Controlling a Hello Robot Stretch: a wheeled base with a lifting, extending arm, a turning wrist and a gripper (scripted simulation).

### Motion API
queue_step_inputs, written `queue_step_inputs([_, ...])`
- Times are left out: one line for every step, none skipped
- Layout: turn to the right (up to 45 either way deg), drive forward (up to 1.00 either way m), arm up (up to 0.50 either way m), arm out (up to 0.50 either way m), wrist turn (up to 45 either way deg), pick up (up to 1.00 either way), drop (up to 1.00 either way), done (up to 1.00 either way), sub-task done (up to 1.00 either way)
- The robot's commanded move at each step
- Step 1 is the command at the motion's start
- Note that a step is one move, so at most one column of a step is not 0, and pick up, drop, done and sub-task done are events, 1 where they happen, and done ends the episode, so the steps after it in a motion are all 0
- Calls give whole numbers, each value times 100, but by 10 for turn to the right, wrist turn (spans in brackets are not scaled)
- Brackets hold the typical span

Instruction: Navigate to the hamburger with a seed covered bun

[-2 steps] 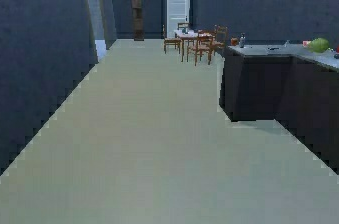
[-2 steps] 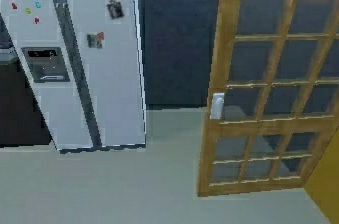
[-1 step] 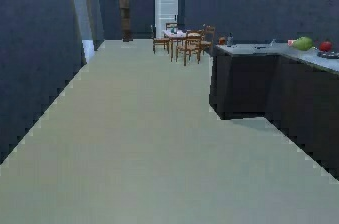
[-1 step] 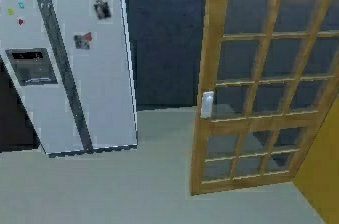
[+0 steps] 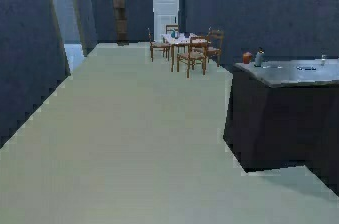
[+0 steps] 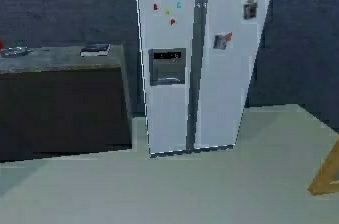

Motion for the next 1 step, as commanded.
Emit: queue_step_inputs([0, 100, 0, 0, 0, 0, 0, 0, 0])
